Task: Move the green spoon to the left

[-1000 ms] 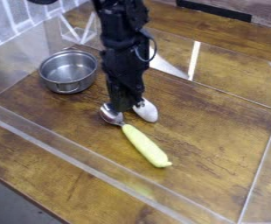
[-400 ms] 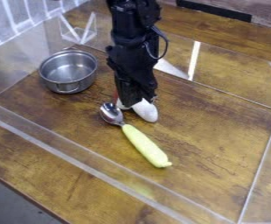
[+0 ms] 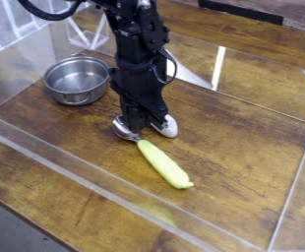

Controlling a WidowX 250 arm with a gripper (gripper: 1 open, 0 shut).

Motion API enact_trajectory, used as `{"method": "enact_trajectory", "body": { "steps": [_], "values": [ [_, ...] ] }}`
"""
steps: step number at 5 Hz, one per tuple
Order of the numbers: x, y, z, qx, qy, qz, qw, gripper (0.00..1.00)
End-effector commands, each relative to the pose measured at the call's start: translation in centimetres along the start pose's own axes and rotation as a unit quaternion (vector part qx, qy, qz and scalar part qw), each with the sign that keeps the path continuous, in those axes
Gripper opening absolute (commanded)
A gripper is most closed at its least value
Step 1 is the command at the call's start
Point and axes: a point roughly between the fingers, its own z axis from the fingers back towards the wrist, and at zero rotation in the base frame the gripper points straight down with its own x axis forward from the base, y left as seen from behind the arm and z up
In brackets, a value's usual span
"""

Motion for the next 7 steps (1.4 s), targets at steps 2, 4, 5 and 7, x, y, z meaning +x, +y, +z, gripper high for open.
{"method": "enact_trajectory", "body": {
  "steps": [2, 4, 5, 7],
  "values": [
    [-0.5, -2.7, 1.4, -0.002, 0.002, 0.183, 0.9831, 0.0],
    [-0.9, -5.4, -0.4, -0.017, 0.026, 0.304, 0.952, 1.0],
    [-1.2, -6.8, -0.9, -0.029, 0.036, 0.357, 0.9329, 0.0],
    [-1.5, -8.9, -1.5, -0.041, 0.061, 0.399, 0.9139, 0.0]
  ]
}}
